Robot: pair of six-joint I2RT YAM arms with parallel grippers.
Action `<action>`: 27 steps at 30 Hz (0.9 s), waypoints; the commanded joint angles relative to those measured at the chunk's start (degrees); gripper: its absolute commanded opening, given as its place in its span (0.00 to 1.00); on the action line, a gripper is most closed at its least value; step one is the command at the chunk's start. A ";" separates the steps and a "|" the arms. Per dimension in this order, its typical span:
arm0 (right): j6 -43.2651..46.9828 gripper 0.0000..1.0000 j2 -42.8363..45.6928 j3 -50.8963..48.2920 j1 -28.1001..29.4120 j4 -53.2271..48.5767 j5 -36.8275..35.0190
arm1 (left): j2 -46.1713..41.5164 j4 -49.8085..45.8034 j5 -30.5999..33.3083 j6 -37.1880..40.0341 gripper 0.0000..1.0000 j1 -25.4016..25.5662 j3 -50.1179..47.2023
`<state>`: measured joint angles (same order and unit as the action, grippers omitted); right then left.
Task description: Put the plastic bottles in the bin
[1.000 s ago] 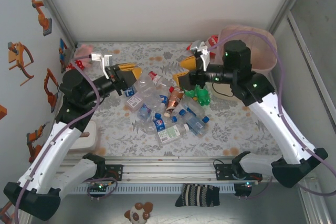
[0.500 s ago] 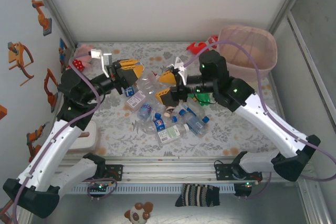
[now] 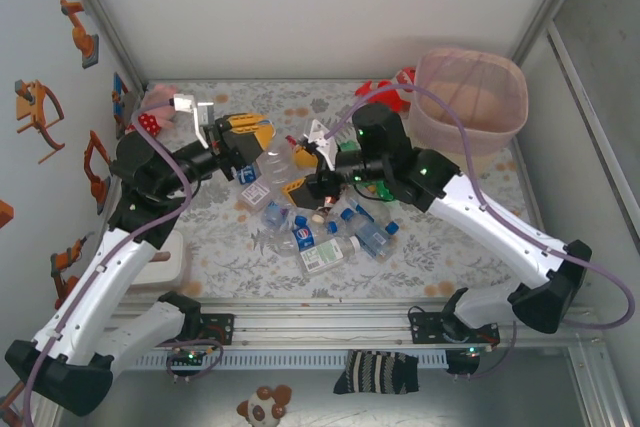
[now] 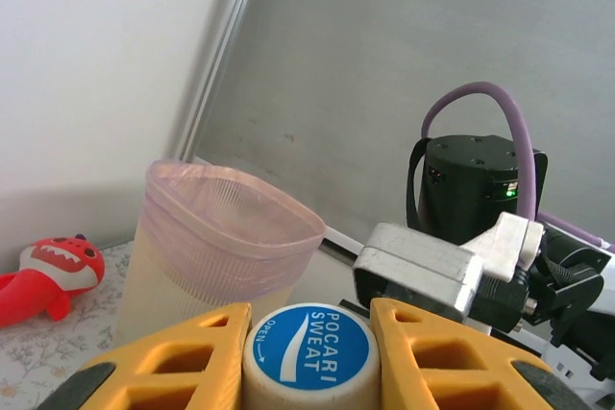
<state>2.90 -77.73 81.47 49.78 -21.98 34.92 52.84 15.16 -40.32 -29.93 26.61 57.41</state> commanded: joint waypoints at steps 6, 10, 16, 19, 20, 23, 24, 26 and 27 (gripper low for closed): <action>-3.64 0.74 0.73 -1.53 0.60 6.28 -2.04 | -0.88 4.08 -0.46 -0.08 0.00 0.37 1.63; -6.35 0.74 0.17 -1.89 0.62 8.36 2.18 | -1.22 6.05 -1.02 -0.67 0.00 0.45 1.24; -7.50 0.74 0.64 -2.55 0.58 9.89 2.67 | -2.26 7.78 -1.93 -1.26 0.00 0.63 0.90; -7.42 0.71 1.10 -3.01 0.54 10.62 4.63 | -2.46 7.65 -2.31 -1.14 0.00 0.59 0.93; -7.35 0.72 1.34 -3.16 0.58 10.81 5.09 | -2.42 7.76 -2.57 -1.28 0.00 0.70 1.01; -7.14 0.74 1.55 -3.17 0.59 11.07 5.23 | -2.22 8.93 -3.55 -2.12 0.00 0.77 1.12; -6.88 0.74 1.62 -3.16 0.58 11.06 5.36 | -2.00 9.20 -3.90 -2.47 0.00 0.90 1.21; -6.59 0.73 1.66 -2.94 0.58 10.99 5.47 | -1.72 9.78 -4.86 -2.91 0.00 0.97 1.35; -6.41 0.72 1.73 -2.82 0.61 10.90 5.66 | -1.60 9.74 -5.33 -3.10 0.00 0.96 1.52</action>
<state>-3.86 -77.56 78.70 50.09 -12.91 39.59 51.46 21.45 -42.50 -31.29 27.03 57.41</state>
